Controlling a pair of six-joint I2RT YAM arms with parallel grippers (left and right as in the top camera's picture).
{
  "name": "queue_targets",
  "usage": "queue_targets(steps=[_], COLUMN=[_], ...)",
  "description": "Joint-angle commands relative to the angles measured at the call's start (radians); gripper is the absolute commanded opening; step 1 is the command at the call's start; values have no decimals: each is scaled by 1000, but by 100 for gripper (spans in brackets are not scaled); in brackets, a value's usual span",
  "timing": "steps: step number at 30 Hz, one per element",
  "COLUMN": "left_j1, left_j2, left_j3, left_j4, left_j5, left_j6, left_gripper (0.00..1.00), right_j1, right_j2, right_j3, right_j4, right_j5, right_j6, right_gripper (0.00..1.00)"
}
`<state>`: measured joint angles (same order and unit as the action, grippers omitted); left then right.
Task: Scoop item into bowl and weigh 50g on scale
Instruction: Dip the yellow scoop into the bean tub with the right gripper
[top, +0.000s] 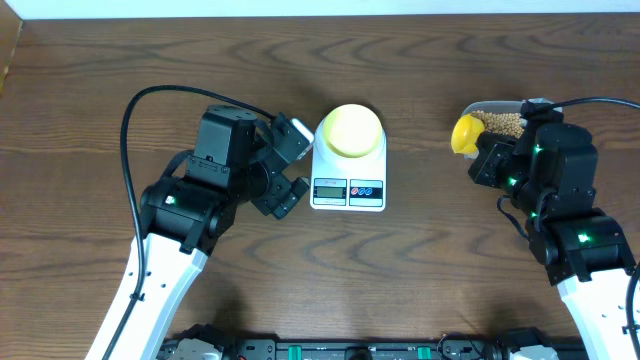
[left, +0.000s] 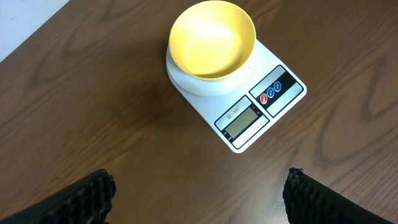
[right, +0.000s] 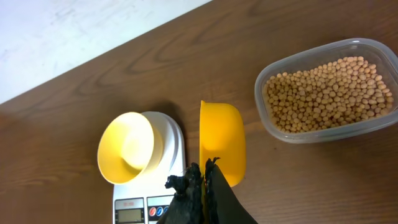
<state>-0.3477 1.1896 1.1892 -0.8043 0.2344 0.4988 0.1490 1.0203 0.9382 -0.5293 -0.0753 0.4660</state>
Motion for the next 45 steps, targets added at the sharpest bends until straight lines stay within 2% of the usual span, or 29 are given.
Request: queue_targets(steps=[1,14,20,26,34,45], left_j1=[4,4,4,4,4,4], left_j2=[7,7,7,7,7,7], left_j3=[-2,-2,-2,-2,-2,-2], left_j4=[1,0,-1,-3,-3,-3], left_j5=[12,12,12,12,12,12], left_j6=[10,10,10,10,10,10], left_gripper=[89,89,89,89,89,89], right_j1=[-4,-4,-4,-5,-4,-4], right_j2=[1,1,1,1,18,60], right_j3=[23,23,23,23,23,23], right_j4=[-8,-48,-54,-130,-135,-142], right_j5=[-6,0,22,6,-6,-13], right_j6=[-20,-156,-158,-213,-131,-95], right_gripper=[1,1,1,1,1,1])
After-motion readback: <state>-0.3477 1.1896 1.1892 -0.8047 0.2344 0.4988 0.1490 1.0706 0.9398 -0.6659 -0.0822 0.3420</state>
